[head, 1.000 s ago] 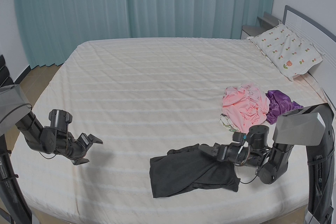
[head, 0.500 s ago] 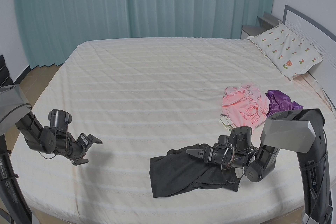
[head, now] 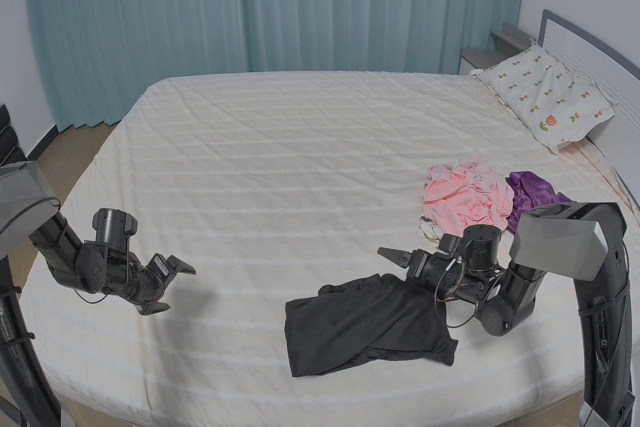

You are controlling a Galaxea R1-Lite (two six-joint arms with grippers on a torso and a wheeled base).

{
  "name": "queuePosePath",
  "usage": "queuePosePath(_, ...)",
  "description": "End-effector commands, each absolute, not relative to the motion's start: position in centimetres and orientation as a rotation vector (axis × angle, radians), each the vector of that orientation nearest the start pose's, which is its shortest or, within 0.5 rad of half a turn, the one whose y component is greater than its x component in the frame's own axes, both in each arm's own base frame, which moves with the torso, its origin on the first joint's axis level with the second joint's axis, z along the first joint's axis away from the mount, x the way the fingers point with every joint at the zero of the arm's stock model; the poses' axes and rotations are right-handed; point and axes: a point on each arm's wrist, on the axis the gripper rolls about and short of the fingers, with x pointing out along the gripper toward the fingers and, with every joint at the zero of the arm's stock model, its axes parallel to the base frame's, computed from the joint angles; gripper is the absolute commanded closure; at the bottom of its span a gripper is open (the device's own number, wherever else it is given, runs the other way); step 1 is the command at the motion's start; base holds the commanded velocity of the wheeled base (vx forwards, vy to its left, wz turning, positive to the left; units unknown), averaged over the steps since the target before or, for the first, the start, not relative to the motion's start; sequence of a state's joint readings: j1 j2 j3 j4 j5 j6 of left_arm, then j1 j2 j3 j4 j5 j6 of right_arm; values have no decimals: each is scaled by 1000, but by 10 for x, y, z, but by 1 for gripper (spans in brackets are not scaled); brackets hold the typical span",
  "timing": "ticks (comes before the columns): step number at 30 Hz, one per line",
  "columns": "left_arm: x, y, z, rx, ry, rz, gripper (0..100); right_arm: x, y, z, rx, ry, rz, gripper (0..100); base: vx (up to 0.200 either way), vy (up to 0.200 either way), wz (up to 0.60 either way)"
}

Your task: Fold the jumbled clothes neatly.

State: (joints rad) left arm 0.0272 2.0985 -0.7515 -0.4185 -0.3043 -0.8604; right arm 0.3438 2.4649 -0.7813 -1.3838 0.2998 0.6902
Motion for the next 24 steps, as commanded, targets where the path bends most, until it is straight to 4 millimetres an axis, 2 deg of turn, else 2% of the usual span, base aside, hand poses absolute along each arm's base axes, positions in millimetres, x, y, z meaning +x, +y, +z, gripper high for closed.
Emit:
queuePosePath(1, 324, -11, 30, -952, 983, 130, 0, 342, 113, 0, 671, 496, 466, 0, 0, 0, 0)
queuePosePath(3, 322, -22, 32, -946, 996, 108, 0, 330, 105, 1, 677, 518, 445, 0, 0, -100, 0)
queuePosePath(9, 315, -46, 29, -893, 1026, 94, 0, 315, 89, -11, 709, 538, 403, 0, 0, -200, 0)
queuePosePath(12, 313, -57, 29, -874, 1038, 75, 0, 315, 86, -23, 718, 548, 386, 0, 0, -200, 0)
queuePosePath(16, 309, -77, 28, -873, 1063, 60, 0, 315, 87, -25, 718, 557, 389, 0, 0, -200, 0)
queuePosePath(20, 305, -90, 25, -843, 1074, 56, 0, 315, 88, -26, 717, 560, 389, 0, 0, -200, 0)
queuePosePath(24, 297, -97, 15, -791, 1102, 70, 0, 314, 89, -28, 716, 567, 390, 0, 0, 0, 0)
